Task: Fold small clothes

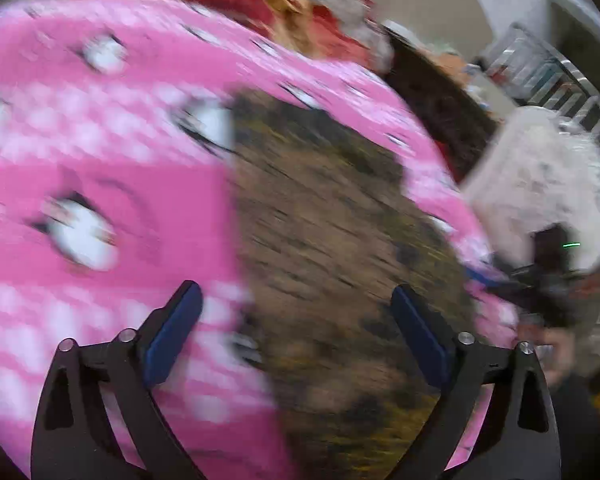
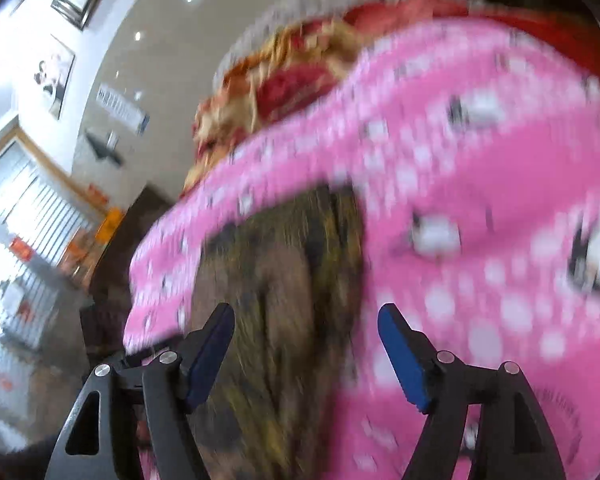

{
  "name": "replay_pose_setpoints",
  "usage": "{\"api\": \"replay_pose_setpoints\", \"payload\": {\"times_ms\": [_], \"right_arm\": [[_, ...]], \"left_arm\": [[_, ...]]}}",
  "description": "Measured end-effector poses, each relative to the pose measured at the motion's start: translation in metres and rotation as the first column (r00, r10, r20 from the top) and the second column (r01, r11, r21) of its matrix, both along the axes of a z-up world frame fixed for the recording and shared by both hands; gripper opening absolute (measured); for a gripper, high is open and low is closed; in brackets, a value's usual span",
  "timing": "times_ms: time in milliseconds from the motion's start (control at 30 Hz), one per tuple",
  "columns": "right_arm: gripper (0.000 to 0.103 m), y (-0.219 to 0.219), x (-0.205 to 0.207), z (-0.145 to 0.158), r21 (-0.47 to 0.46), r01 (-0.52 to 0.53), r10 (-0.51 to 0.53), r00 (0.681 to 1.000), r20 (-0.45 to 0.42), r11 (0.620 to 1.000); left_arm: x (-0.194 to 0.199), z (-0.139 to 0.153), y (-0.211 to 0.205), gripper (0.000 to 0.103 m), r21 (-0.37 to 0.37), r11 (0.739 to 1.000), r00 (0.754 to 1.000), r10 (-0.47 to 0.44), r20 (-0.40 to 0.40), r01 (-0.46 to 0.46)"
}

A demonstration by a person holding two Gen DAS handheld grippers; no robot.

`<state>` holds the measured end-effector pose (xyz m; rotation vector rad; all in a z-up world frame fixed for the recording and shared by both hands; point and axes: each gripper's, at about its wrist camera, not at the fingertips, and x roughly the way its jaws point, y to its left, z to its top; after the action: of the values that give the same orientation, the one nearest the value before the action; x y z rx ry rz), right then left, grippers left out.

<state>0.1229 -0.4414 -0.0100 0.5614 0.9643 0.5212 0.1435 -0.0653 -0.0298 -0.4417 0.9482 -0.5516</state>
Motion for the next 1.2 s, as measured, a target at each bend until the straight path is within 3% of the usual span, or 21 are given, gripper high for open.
{"api": "replay_pose_setpoints", "payload": {"times_ms": [67, 100, 167, 233, 300, 400, 500, 633, 667, 700, 733, 767, 800, 833, 867, 1000, 1200], "right_arm": [[0.072, -0.003, -0.009, -0.022, 0.043, -0.038, 0.040, 0.997, -0.059, 0.998], [0.072, -0.003, -0.012, -0.026, 0.077, -0.050, 0.054, 0.997, -0.056, 0.996], [0.074, -0.001, -0.010, -0.028, 0.127, -0.078, 0.082, 0.996, -0.026, 0.989], [0.075, 0.009, 0.001, -0.035, 0.202, -0.117, 0.128, 0.991, -0.040, 0.972], [0.076, 0.021, 0.010, -0.039, 0.167, -0.142, 0.151, 0.988, -0.042, 0.976], [0.081, 0.038, 0.029, -0.038, 0.119, -0.158, 0.161, 0.987, -0.017, 0.980], [0.080, 0.045, 0.043, -0.037, 0.107, -0.183, 0.182, 0.983, 0.020, 0.977], [0.053, 0.049, 0.046, -0.042, 0.086, -0.197, 0.195, 0.980, 0.033, 0.977], [0.050, 0.045, 0.047, -0.044, 0.100, -0.183, 0.181, 0.983, 0.029, 0.978], [0.045, 0.042, 0.047, -0.045, 0.107, -0.174, 0.172, 0.985, 0.026, 0.979], [0.043, 0.039, 0.044, -0.047, 0.105, -0.168, 0.167, 0.986, 0.020, 0.980], [0.042, 0.039, 0.044, -0.048, 0.097, -0.166, 0.165, 0.986, 0.018, 0.981], [0.040, 0.041, 0.044, -0.048, 0.082, -0.164, 0.163, 0.986, 0.017, 0.983], [0.038, 0.042, 0.044, -0.047, 0.068, -0.163, 0.163, 0.987, 0.011, 0.984], [0.036, 0.042, 0.043, -0.048, 0.061, -0.161, 0.161, 0.987, 0.005, 0.985], [0.031, 0.050, 0.044, -0.047, 0.047, -0.142, 0.144, 0.988, -0.058, 0.989], [0.028, 0.050, 0.033, -0.046, 0.123, -0.055, 0.069, 0.991, -0.116, 0.991]], "left_arm": [[0.001, 0.001, -0.014, 0.096, -0.053, 0.996, 0.997, -0.073, -0.020, 0.072], [0.004, 0.002, -0.020, 0.097, -0.042, 0.995, 0.995, -0.096, -0.026, 0.095], [0.011, 0.001, -0.021, 0.097, -0.070, 0.992, 0.993, -0.112, -0.039, 0.109], [0.018, -0.002, -0.012, 0.097, -0.150, 0.985, 0.994, -0.091, -0.057, 0.082], [0.019, -0.004, -0.005, 0.097, -0.200, 0.978, 0.995, -0.075, -0.059, 0.062], [0.013, -0.001, -0.006, 0.097, -0.162, 0.984, 0.996, -0.085, -0.042, 0.077], [0.017, 0.001, -0.007, 0.097, -0.147, 0.988, 0.998, -0.056, -0.040, 0.050], [0.018, -0.003, -0.005, 0.097, -0.164, 0.986, 0.999, 0.017, -0.037, -0.023], [0.017, -0.004, -0.006, 0.096, -0.158, 0.987, 0.999, 0.029, -0.032, -0.034], [0.016, -0.004, -0.007, 0.094, -0.151, 0.987, 0.999, 0.042, -0.029, -0.046], [0.015, -0.005, -0.006, 0.079, -0.138, 0.988, 0.998, 0.060, -0.032, -0.064], [0.015, -0.009, -0.003, 0.046, -0.115, 0.989, 0.995, 0.091, -0.048, -0.096], [0.016, -0.013, 0.003, 0.031, -0.102, 0.987, 0.991, 0.118, -0.067, -0.125], [0.016, -0.019, 0.011, 0.021, -0.137, 0.979, 0.986, 0.142, -0.092, -0.153], [0.015, -0.021, 0.015, 0.018, -0.165, 0.973, 0.984, 0.148, -0.097, -0.163], [0.004, -0.006, 0.006, 0.015, -0.083, 0.983, 0.986, 0.165, -0.021, -0.166], [-0.006, 0.027, 0.015, 0.013, -0.092, 0.985, 0.987, 0.150, 0.059, -0.144]]}}
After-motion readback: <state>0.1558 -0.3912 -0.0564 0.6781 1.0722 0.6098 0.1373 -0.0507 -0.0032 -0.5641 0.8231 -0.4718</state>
